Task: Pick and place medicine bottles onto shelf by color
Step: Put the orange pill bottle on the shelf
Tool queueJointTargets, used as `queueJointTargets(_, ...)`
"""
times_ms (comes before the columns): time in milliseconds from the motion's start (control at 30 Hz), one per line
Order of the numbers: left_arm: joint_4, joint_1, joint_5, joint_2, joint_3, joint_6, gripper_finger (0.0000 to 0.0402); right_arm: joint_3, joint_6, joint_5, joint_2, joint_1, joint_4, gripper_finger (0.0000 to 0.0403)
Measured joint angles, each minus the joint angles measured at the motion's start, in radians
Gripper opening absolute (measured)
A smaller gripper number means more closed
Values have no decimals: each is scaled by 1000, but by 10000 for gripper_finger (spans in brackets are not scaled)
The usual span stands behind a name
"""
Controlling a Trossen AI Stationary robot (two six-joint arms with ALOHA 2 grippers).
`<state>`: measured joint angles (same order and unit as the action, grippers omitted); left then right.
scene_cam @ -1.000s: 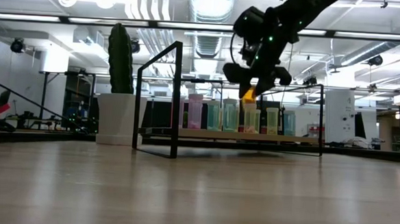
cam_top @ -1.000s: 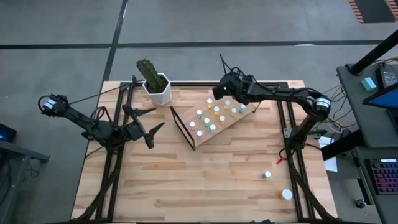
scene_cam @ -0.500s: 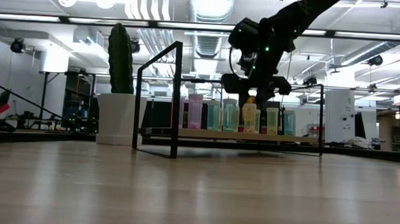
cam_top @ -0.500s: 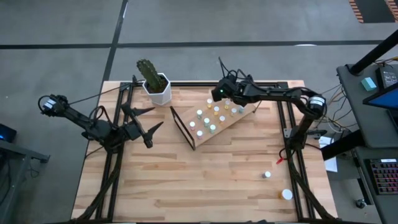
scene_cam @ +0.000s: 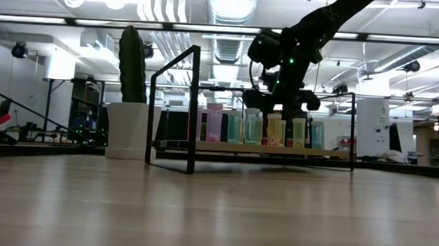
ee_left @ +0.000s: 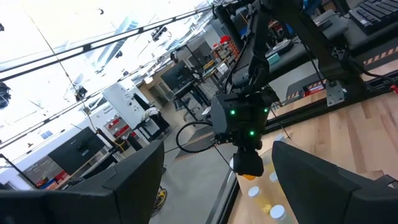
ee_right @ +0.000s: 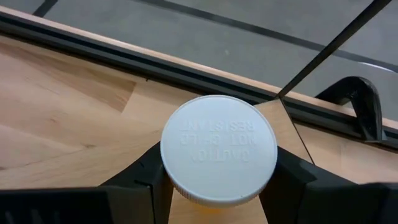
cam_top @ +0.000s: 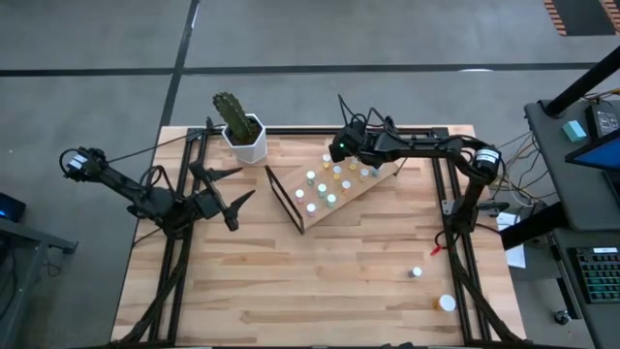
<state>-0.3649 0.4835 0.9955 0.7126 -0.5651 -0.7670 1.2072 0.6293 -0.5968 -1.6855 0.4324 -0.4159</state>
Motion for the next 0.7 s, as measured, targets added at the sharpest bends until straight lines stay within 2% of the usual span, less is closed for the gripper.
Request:
queueJointTargets(133,0,0,0,0,0,0,280,-1,0,3,0,0,-14,174)
queueJointTargets(433,0,0,0,0,0,0,280,-1,0,4,0,0,-43,215)
queueJointTargets(700,0,0,0,0,0,-1,280,-1,-1,5,0,0,-44,218)
